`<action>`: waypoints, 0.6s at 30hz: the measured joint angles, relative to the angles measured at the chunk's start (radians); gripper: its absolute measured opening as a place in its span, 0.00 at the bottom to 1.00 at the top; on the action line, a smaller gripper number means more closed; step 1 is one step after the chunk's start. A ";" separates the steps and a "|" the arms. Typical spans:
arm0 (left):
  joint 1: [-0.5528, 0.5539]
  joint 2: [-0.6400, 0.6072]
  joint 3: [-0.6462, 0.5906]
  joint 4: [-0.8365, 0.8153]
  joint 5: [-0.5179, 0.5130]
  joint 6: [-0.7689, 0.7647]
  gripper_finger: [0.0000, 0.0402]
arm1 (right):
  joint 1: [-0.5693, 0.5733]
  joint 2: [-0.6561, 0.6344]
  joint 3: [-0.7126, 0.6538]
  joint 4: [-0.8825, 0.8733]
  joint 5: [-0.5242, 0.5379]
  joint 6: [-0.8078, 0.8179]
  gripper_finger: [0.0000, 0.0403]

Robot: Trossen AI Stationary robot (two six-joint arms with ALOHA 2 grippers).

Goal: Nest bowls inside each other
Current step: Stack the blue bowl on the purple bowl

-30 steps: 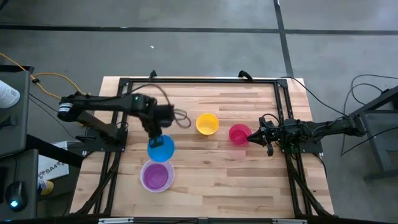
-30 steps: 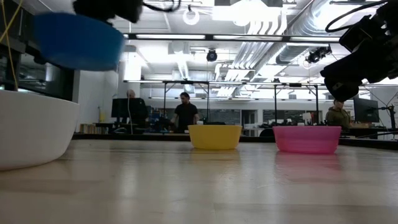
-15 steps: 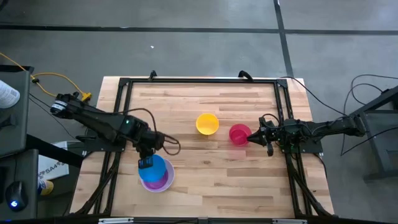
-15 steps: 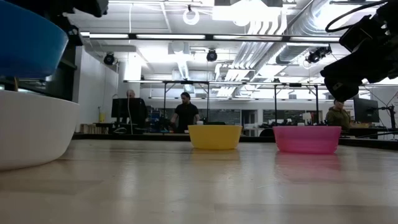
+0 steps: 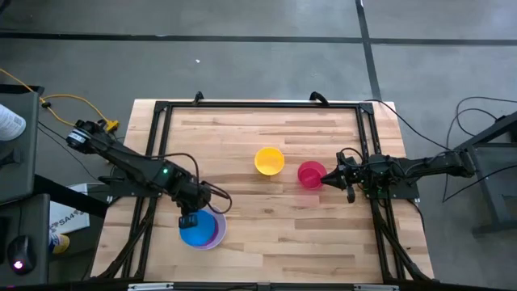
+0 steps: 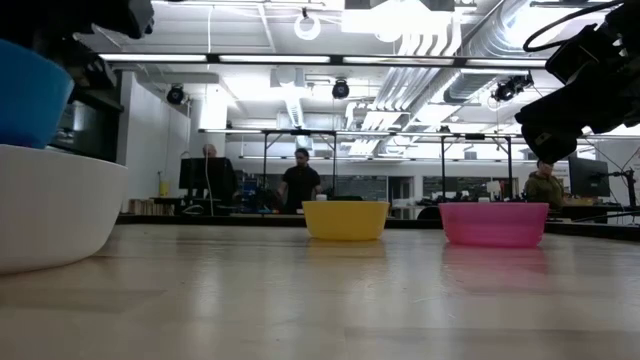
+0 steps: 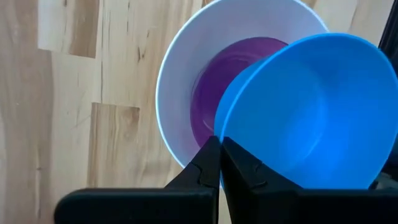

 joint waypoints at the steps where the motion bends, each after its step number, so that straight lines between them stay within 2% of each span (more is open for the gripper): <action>1: 0.000 0.000 -0.009 0.008 0.001 -0.005 0.00 | 0.000 0.000 0.000 0.000 0.000 0.000 0.09; 18: 0.002 0.013 -0.100 0.118 0.020 -0.036 0.00 | 0.000 0.000 0.000 0.000 0.000 0.000 0.09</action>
